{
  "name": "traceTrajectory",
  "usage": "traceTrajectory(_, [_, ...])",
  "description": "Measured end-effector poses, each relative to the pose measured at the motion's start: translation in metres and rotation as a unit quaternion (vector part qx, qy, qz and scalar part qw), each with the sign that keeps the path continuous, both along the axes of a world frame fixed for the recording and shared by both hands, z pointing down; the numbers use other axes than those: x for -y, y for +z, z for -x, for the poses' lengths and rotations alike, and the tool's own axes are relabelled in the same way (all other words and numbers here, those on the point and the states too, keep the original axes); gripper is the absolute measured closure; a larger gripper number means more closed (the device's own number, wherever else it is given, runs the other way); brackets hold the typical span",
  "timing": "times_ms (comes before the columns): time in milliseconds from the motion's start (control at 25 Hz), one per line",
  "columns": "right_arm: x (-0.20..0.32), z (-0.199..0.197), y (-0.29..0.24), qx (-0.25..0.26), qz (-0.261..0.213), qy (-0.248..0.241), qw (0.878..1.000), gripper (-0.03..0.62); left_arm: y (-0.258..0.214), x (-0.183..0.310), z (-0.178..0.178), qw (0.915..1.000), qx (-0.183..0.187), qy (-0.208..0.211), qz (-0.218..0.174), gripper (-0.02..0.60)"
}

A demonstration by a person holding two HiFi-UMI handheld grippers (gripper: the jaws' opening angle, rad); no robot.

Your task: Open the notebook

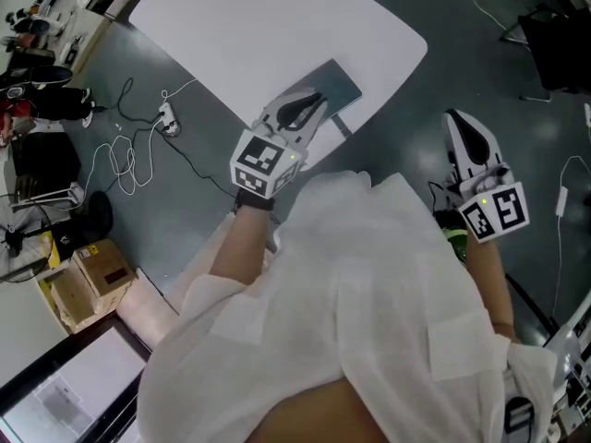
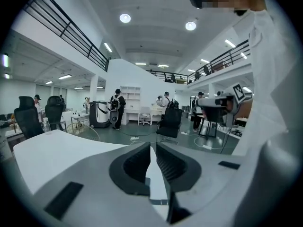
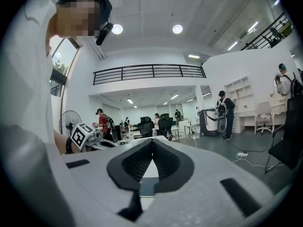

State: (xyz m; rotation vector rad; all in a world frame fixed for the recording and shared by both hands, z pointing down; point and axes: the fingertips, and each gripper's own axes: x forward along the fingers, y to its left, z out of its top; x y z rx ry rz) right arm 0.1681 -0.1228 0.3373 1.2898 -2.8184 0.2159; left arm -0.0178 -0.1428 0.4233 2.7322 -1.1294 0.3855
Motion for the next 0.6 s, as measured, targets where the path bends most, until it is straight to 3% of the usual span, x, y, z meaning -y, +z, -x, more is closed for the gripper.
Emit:
traceTrajectory(280, [0.016, 0.01, 0.003, 0.004, 0.005, 0.021, 1.0, 0.589, 0.035, 0.019, -0.006, 0.9966, 0.041, 0.059, 0.04, 0.554])
traceTrajectory(600, [0.015, 0.019, 0.007, 0.0, 0.018, 0.085, 0.996, 0.589, 0.083, 0.033, -0.002, 0.985, 0.061, 0.112, 0.116, 0.552])
